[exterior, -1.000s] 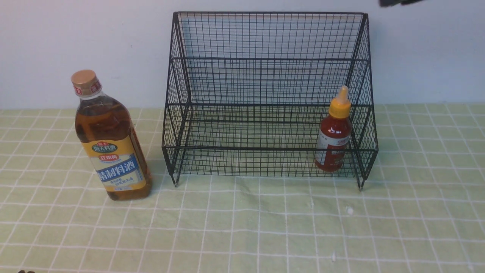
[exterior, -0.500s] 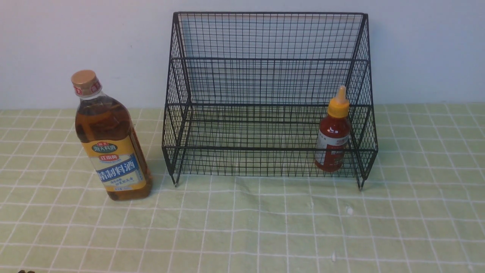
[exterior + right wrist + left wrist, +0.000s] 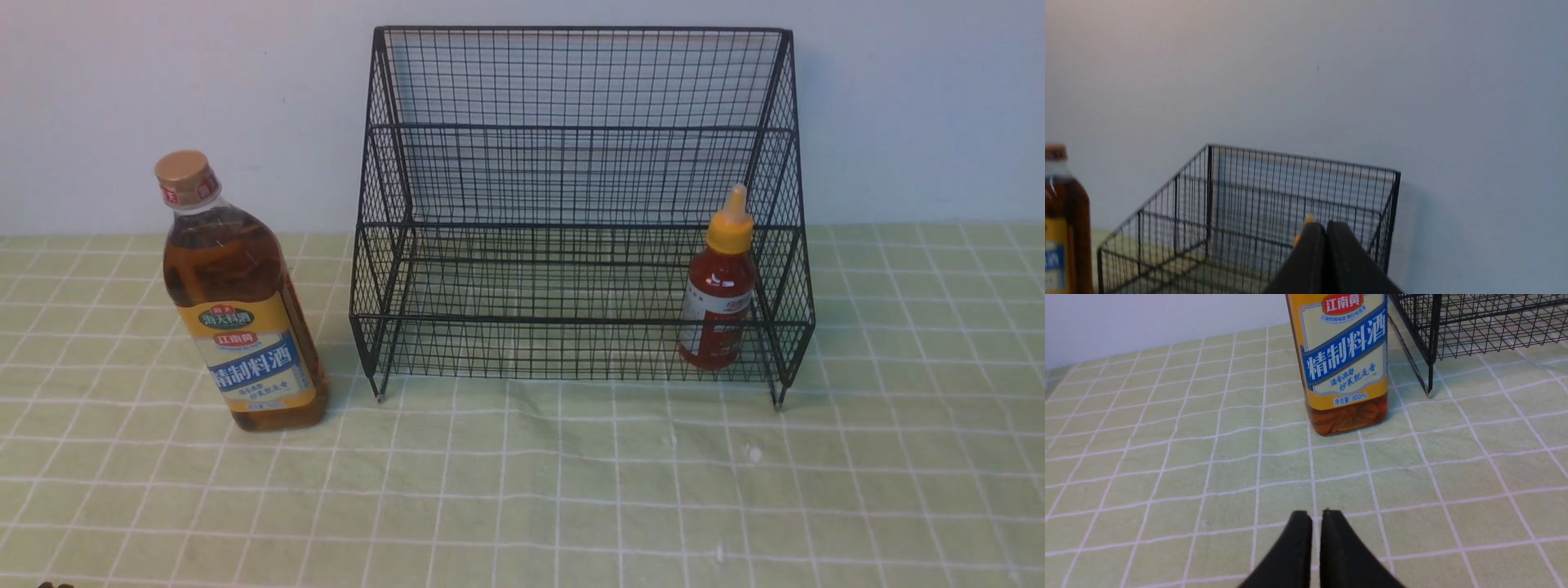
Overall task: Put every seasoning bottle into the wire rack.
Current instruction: Use the left arm to grab the condiment bottle closest to it
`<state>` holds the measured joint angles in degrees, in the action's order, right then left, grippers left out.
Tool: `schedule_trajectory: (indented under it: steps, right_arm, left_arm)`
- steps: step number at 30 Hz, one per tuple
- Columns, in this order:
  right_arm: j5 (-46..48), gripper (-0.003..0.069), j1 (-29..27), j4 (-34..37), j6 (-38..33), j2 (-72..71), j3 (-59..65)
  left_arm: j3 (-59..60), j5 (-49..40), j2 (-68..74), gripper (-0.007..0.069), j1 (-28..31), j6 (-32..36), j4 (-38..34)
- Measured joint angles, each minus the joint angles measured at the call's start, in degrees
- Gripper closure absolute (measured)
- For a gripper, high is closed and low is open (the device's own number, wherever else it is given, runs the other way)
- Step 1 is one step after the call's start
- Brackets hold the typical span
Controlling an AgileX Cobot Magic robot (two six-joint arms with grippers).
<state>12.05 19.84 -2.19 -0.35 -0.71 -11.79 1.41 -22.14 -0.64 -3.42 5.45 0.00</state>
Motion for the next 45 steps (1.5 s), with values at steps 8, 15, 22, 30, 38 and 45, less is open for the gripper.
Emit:
schedule_trajectory:
  steps: [8, 15, 22, 30, 38, 45]
  right_arm:
    - [3.3, 0.0673, -8.0, -3.2, 1.9, 0.0, 10.9]
    - [9.1, 0.0673, -16.9, -0.5, 9.0, 0.0, 13.2]
    - [9.4, 0.0673, -17.1, -0.3, 9.8, 0.0, 13.1]
    - [9.4, 0.0673, -17.1, -0.3, 9.9, 0.0, 13.1]
    - [9.4, 0.0673, -17.1, -0.3, 9.9, 0.0, 13.1]
    - [9.4, 0.0673, -17.1, -0.3, 9.9, 0.0, 13.1]
  left_arm:
    - [0.0, 0.0, 0.0, 0.0607, 0.0, 0.0, 0.0]
    - [0.0, 0.0, 0.0, 0.0607, 0.0, 0.0, 0.0]
    - [0.0, 0.0, 0.0, 0.0607, 0.0, 0.0, 0.0]
    - [0.0, 0.0, 0.0, 0.0607, 0.0, 0.0, 0.0]
    - [0.0, 0.0, 0.0, 0.0607, 0.0, 0.0, 0.0]
    - [0.0, 0.0, 0.0, 0.0607, 0.0, 0.0, 0.0]
